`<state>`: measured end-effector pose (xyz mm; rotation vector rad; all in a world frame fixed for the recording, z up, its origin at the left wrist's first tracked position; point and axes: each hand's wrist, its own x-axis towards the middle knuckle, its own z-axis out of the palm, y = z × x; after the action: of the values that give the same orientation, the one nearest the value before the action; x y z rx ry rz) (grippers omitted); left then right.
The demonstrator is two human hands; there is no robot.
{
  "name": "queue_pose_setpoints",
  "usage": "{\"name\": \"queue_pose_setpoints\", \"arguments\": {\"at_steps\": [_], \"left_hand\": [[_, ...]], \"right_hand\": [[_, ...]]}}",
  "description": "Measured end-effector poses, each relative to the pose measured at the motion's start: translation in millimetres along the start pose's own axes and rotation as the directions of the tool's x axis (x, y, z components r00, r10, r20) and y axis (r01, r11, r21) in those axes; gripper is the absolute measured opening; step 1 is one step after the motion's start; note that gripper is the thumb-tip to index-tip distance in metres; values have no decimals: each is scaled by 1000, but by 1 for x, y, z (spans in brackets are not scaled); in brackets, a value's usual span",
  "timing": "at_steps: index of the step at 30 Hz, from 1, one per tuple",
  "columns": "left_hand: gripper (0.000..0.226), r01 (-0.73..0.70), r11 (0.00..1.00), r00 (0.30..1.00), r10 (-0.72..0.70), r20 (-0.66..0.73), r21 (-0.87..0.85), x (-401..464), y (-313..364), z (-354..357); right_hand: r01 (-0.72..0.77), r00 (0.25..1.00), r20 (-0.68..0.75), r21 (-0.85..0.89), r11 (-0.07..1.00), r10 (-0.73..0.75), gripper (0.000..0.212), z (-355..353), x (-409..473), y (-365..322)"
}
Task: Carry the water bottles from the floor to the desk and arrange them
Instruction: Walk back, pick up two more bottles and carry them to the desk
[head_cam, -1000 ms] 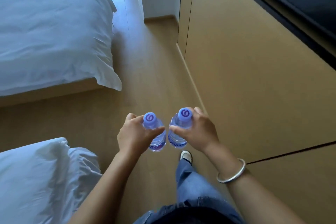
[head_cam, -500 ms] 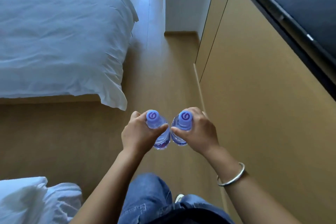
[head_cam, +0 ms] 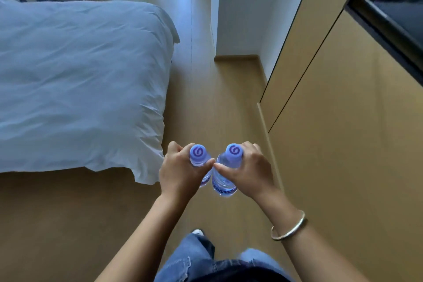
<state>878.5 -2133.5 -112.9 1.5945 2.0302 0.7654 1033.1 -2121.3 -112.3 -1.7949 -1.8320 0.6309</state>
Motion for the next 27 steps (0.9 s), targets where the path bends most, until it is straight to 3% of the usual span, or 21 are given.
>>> {"name": "queue_pose_setpoints", "arguments": {"at_steps": [10,20,27], "left_hand": [[34,-106,994,993,104,-54,-26,156,-8,13],[34,-62,997,996,59,-64,-47,355,29,53],[32,-3,991,988,-17,-154,-131,485,68,57]], "right_hand": [[-31,999,-37,-4,1000,31,49,28,145,-18],[27,1000,5,-33,999,-27,49,23,363,3],[52,999,-12,1,999,-52,45,9,508,-1]]}}
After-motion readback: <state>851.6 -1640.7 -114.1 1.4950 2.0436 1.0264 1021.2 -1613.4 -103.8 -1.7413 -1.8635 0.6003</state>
